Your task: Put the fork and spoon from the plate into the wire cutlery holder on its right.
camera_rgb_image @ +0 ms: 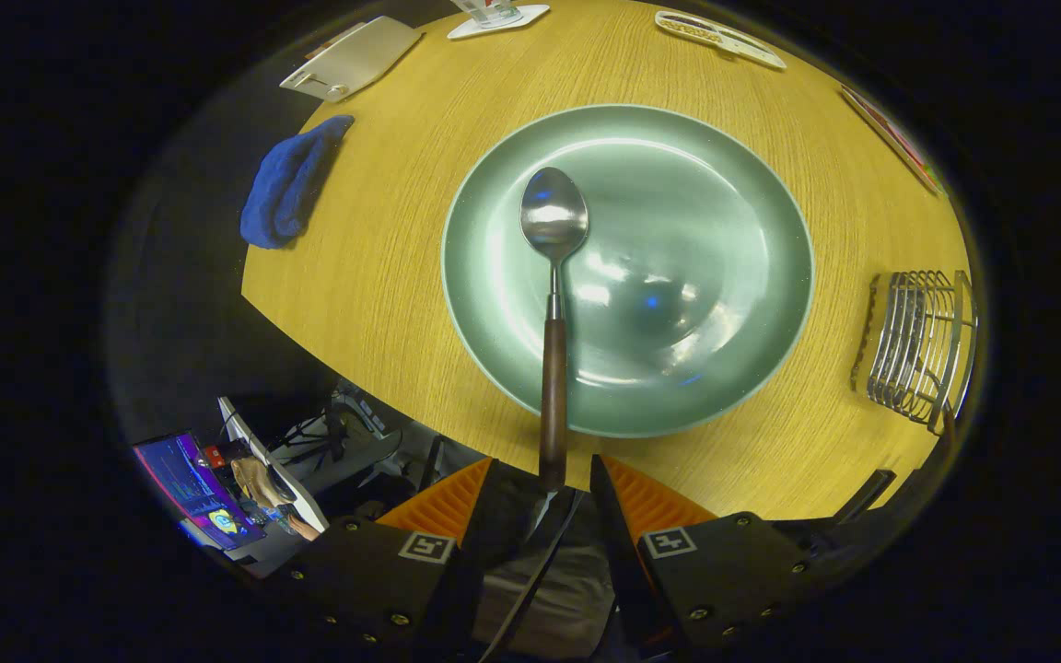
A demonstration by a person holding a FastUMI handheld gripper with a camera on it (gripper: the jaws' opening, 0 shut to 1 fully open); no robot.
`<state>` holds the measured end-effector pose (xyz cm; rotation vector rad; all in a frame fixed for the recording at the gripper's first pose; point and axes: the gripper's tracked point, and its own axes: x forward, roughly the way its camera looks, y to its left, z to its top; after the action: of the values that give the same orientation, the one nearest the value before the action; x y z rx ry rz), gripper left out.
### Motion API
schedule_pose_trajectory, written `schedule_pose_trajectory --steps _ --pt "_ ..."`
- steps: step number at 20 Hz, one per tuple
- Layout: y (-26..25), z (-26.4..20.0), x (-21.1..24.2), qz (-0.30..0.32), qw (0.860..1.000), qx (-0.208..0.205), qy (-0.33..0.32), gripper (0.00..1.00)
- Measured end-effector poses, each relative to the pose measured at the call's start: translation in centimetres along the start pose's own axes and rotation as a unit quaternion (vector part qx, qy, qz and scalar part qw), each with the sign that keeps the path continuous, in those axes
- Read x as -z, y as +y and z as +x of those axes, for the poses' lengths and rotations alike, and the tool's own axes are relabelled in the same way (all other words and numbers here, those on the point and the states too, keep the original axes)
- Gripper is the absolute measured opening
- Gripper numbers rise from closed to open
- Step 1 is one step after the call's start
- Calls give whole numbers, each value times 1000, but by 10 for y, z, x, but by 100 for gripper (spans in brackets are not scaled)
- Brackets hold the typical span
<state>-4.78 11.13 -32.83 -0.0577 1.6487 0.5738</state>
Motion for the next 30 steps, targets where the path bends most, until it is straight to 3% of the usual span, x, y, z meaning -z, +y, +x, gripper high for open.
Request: schedule_pose_trajectory --steps 4,7,8,9,17,26,30 --pt "1 9 -7 4 1000 -1 -5 60" --pt "-5 6 -9 26 1000 -3 -17 14" --pt "-8 8 -8 27 999 0 -24 14" --pt "-11 8 -7 13 1000 13 -22 5" --pt "-39 -54 12 -110 992 56 -21 5" --pt "-70 -111 20 -89 994 49 -33 5" --pt "-98 -152 33 -94 993 66 -30 5"
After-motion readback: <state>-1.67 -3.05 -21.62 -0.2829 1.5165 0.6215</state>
